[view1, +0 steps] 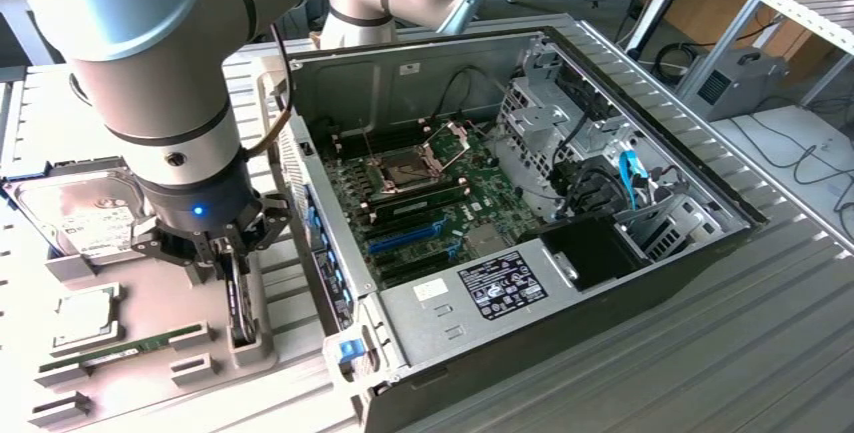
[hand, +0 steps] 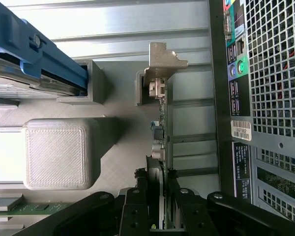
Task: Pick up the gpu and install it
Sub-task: 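Pick up the gpu and move the gpu toward the slot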
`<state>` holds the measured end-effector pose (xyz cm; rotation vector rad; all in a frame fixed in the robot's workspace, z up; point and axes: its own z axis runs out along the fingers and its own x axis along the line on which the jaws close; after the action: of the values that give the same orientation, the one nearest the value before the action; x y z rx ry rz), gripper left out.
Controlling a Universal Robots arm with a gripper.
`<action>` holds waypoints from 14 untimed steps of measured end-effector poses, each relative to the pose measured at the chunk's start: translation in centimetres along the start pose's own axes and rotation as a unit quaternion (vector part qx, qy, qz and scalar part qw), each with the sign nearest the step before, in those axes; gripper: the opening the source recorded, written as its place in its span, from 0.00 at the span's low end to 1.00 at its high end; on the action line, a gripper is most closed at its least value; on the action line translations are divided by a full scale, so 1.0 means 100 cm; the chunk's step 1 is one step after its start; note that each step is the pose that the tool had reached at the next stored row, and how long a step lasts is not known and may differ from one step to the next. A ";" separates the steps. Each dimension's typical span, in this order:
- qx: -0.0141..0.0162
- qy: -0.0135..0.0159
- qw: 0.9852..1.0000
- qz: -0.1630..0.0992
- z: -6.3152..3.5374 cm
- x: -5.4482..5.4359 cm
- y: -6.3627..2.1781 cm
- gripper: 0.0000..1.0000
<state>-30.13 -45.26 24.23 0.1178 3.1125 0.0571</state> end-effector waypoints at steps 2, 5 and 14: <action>0.000 0.000 1.000 0.000 0.0000 0.000 0.0000 0.26; 0.000 0.000 1.000 0.000 0.0000 0.000 0.0000 0.26; 0.000 0.000 1.000 0.000 -0.0015 0.000 0.0001 0.26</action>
<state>-30.14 -45.26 24.39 0.1179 3.1125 0.0570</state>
